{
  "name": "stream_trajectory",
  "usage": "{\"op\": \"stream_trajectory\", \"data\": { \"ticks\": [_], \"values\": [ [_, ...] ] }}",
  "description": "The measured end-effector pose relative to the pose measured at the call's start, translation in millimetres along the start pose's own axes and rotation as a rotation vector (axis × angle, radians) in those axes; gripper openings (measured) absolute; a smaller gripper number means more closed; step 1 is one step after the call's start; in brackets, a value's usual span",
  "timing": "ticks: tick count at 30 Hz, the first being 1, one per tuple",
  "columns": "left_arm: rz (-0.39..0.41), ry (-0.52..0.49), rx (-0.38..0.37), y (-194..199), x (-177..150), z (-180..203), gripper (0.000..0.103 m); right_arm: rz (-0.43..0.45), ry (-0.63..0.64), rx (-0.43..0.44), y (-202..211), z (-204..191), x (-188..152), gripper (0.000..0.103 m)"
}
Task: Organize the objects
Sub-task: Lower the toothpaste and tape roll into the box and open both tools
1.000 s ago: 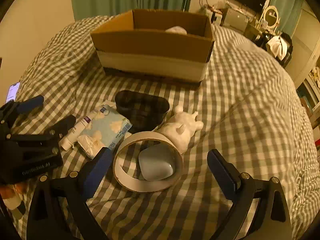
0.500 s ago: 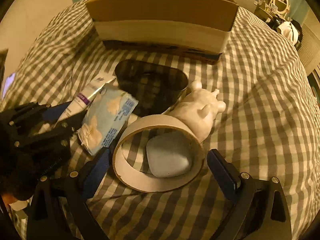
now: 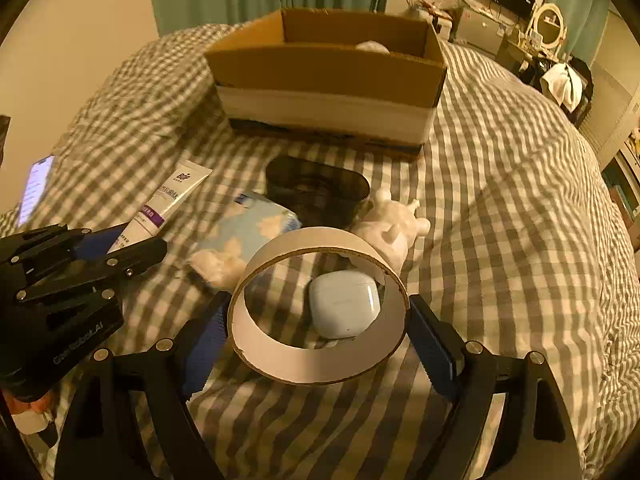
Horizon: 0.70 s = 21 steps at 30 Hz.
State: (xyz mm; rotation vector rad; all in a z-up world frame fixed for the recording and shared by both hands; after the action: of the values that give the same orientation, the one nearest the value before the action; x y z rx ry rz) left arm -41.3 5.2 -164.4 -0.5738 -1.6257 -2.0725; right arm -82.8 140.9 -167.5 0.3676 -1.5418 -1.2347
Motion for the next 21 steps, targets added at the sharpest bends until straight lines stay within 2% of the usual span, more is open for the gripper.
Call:
{"op": "stream_trajectory", "data": {
  "ticks": [8, 16, 21],
  "values": [
    [0.105, -0.048, 0.027, 43.9, 31.5, 18.5, 0.025, 0.104, -0.002, 0.015, 45.3, -1.3, 14.0, 0.085],
    [0.180, -0.096, 0.040, 64.1, 85.2, 31.9, 0.025, 0.247, -0.032, 0.020, 89.8, 25.0, 69.3, 0.085],
    [0.212, -0.110, 0.047, 59.2, 128.2, 28.6, 0.025, 0.295, -0.060, 0.024, 96.4, 37.7, 110.4, 0.085]
  ]
}}
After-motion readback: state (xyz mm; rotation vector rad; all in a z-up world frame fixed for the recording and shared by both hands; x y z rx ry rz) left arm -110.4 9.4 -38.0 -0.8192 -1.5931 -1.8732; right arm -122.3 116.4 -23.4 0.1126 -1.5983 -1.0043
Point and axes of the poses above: each gripper's, at about its wrist camera, not at the fingertips, and y roughly against the way its jaws point, z to its right, x to its top, the point moved 4 cm from there along -y, roughly the way its jaws point, and after that the axes turned 15 degrees about -x, right-handed, at the moved point
